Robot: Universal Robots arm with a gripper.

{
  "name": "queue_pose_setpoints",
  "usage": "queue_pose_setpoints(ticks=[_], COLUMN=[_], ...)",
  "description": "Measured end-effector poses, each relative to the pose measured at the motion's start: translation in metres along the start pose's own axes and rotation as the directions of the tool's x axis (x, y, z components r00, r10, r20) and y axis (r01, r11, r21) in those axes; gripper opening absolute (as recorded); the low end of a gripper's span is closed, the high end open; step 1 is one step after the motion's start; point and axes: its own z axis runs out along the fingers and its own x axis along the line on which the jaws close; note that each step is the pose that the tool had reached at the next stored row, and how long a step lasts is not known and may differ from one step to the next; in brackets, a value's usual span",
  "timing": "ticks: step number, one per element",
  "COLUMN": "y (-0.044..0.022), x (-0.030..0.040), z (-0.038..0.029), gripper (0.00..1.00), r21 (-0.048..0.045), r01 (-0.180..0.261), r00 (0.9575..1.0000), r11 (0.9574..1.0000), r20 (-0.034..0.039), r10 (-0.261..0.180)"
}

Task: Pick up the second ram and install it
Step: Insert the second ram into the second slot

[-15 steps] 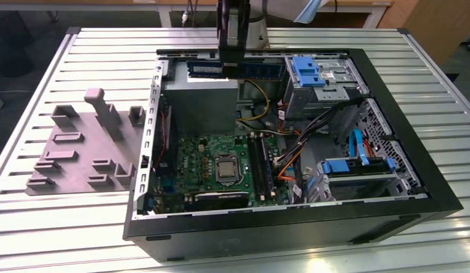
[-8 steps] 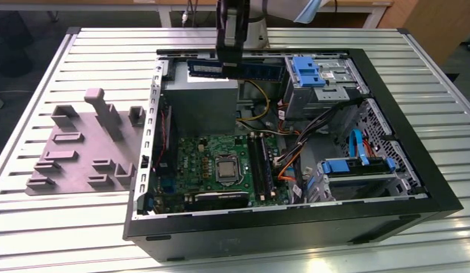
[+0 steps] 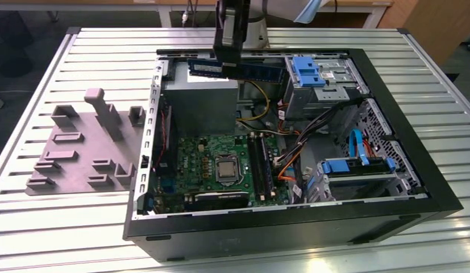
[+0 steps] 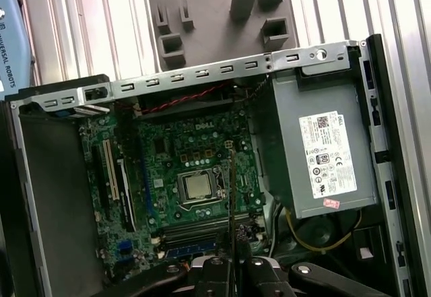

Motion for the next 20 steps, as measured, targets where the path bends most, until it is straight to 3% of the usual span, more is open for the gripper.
queue_pose_setpoints(ticks=[20], y=[0.0000], x=[0.0000], z=[0.0004], gripper=[0.14], r21=[0.0023], r01=[-0.100], r00=[0.9950], r11=[0.9950], r20=[0.0017], r10=[0.100])
